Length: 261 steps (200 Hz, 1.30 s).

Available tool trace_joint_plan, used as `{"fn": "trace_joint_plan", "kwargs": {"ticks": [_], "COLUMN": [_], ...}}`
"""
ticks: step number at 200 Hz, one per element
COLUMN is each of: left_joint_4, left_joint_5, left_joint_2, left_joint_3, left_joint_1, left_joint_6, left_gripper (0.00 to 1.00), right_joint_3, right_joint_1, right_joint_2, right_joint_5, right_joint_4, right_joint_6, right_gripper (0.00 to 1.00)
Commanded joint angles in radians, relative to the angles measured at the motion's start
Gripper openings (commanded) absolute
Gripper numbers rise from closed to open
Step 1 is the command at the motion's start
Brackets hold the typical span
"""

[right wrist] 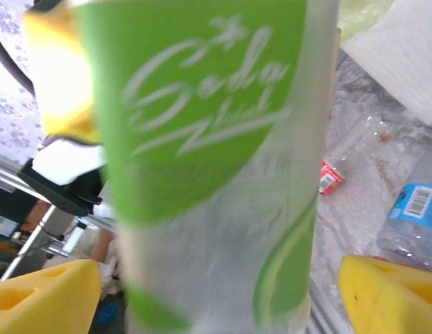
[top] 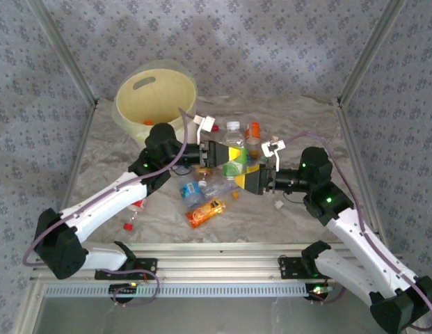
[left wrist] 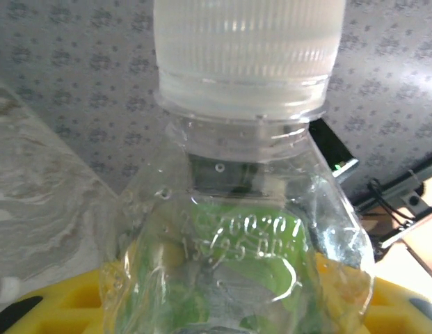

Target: Put the plastic bottles in the bin

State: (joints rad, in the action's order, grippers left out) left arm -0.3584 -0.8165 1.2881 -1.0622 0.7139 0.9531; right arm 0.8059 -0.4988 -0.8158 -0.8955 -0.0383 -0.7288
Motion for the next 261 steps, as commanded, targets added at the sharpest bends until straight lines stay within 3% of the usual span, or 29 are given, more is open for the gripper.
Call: {"fn": "trace_joint_plan", "kwargs": {"ticks": [1,43,80,121,197,237,261], "left_joint_4": [0.23,0.682,0.906,1.045,1.281,1.375,1.447], "left_joint_5": [0.047,0.193,0.294,0.428,0.783,0.872,0.843], "left_joint_2": [-0.066,-0.062,-0.009,0.078,0.341,0.504,0.599], "left_joint_3": [-0.08,-0.275,-0.455,-0.68,-1.042,-1.219,-1.31], "left_joint_1": [-0.062,-0.145,-0.211,-0.259,-0.295,-0.318,-0.354], "left_joint_6": [-0.146,-0.397,-0.549,-0.682,-0.932,-1.001,-1.014], "left_gripper": [0.44,0.43,0.43,0.43,0.43,0.44,0.44], "right_joint_3": [0.078,0.16,0.216,0.241,0.259,0.258,0.256], "right_joint_1": [0.005,0.004,0.0,0.0,0.001,0.0,0.0], "right_joint_2": [0.042,0.07,0.102,0.106,0.139,0.136,0.134], "right_joint_5": [0.046,0.153,0.29,0.36,0.415,0.425,0.435], "right_joint_4": [-0.093,-0.154,-0.176,-0.223,-0.267,-0.292,-0.317], "right_joint_6": [0.084,0.162,0.215,0.254,0.297,0.304,0.312], "right_gripper": [0.92,0.94,0.97,1.0,1.0,1.0,1.0]}}
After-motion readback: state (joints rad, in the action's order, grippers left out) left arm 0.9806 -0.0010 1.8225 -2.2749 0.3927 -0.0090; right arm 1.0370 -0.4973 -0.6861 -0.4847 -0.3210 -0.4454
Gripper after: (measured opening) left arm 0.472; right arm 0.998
